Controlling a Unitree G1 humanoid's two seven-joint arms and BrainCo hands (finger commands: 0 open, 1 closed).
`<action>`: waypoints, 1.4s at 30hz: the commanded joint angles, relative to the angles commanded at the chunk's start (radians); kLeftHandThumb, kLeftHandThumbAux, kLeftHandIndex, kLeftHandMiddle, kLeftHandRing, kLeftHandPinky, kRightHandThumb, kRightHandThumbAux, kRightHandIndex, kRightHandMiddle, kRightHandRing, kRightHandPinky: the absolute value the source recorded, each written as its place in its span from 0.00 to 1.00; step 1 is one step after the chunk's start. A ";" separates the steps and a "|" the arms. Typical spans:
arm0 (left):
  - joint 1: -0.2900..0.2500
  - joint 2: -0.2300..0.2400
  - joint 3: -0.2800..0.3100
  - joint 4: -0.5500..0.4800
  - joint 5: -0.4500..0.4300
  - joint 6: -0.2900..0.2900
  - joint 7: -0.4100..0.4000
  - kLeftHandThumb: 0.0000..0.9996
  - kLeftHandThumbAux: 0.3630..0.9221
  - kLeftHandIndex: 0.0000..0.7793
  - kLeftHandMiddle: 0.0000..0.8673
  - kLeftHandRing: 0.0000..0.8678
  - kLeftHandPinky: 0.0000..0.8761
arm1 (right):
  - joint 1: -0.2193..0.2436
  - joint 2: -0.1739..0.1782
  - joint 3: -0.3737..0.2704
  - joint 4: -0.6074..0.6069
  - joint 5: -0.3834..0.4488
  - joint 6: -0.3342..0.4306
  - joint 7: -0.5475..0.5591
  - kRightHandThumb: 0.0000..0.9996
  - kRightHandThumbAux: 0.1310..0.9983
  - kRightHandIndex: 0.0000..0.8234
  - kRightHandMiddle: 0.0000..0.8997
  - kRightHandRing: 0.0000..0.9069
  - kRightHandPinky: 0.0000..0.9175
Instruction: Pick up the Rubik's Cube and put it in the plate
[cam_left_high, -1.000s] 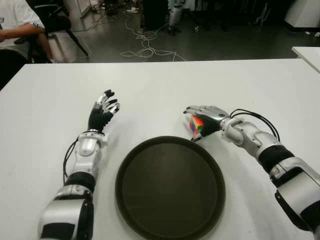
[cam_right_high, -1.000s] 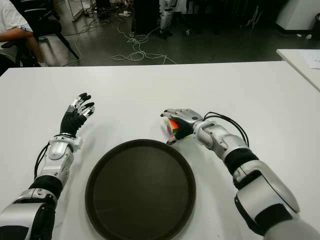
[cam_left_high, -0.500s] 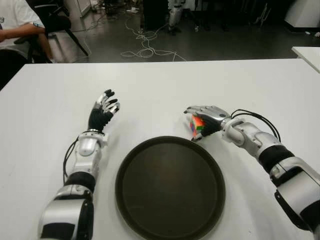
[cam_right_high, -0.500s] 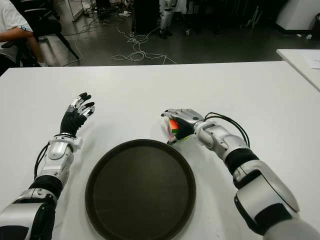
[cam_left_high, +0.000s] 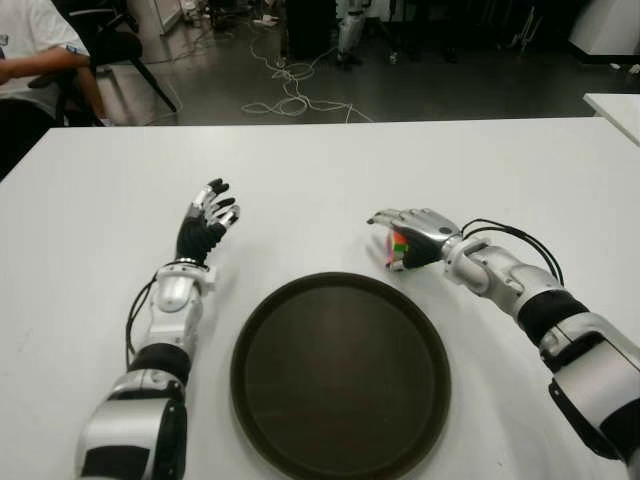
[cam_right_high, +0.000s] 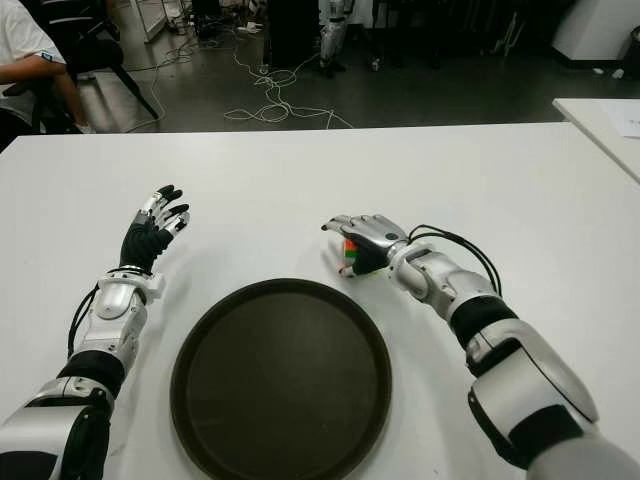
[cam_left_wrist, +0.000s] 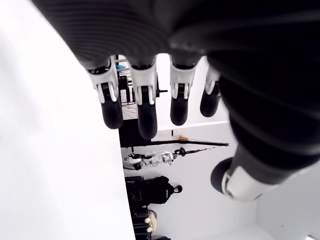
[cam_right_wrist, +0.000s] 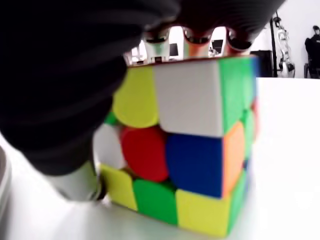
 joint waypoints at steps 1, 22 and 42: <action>0.000 0.000 -0.001 -0.001 0.001 0.000 0.001 0.33 0.57 0.08 0.16 0.17 0.18 | 0.001 0.000 -0.003 -0.002 0.005 -0.002 0.001 0.83 0.65 0.40 0.28 0.45 0.40; -0.001 0.002 0.005 0.010 -0.008 0.000 -0.013 0.37 0.58 0.07 0.15 0.16 0.18 | 0.007 -0.011 -0.045 -0.040 0.054 -0.006 0.103 0.94 0.63 0.53 0.29 0.49 0.39; 0.005 0.001 0.005 -0.006 -0.006 0.015 -0.002 0.36 0.57 0.07 0.16 0.16 0.19 | 0.014 -0.017 -0.053 -0.068 0.050 0.008 0.138 0.94 0.63 0.53 0.25 0.49 0.40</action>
